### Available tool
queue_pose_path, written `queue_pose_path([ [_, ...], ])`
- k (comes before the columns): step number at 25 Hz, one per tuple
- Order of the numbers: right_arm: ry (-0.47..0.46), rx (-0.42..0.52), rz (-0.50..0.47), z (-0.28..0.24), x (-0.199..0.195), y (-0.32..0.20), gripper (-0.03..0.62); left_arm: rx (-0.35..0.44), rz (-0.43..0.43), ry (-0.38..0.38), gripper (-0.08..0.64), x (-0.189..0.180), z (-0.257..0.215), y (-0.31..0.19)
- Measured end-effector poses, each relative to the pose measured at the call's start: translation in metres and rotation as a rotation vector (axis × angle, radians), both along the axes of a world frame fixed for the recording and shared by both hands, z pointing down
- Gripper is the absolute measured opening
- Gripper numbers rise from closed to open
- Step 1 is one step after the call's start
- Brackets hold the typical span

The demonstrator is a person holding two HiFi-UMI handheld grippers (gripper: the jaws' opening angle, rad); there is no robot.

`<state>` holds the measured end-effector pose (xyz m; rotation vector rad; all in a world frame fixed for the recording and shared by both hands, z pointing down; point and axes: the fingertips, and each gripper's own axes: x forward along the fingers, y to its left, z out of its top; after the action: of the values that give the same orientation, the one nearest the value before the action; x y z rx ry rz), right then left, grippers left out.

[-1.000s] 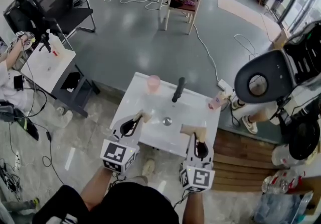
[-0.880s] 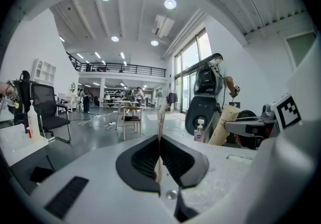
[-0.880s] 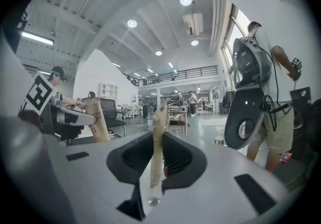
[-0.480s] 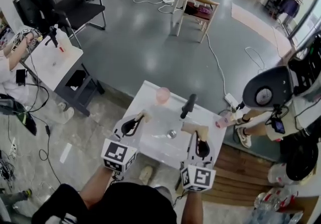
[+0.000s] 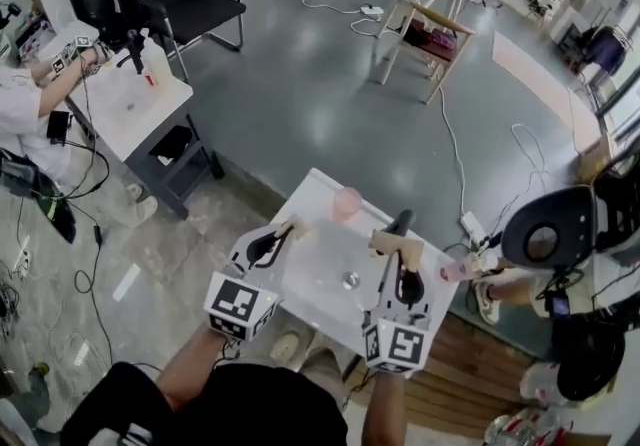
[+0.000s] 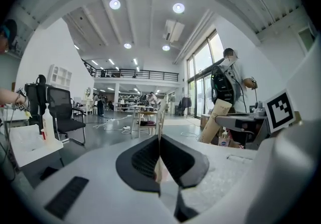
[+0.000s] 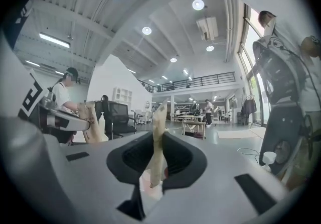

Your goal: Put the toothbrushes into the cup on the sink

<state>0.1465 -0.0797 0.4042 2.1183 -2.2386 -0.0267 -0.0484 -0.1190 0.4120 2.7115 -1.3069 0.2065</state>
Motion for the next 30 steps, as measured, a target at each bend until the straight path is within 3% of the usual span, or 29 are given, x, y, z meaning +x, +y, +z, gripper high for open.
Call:
queue_pose_path([
  [14, 0.020, -0.022, -0.145, 0.022, -0.011, -0.084, 0.054, -0.038, -0.148, -0.012, 0.006, -0.003, 0.011, -0.038],
  [30, -0.025, -0.173, -0.243, 0.105, -0.019, -0.156, 0.055, -0.142, -0.291, -0.019, 0.006, -0.008, 0.054, -0.071],
])
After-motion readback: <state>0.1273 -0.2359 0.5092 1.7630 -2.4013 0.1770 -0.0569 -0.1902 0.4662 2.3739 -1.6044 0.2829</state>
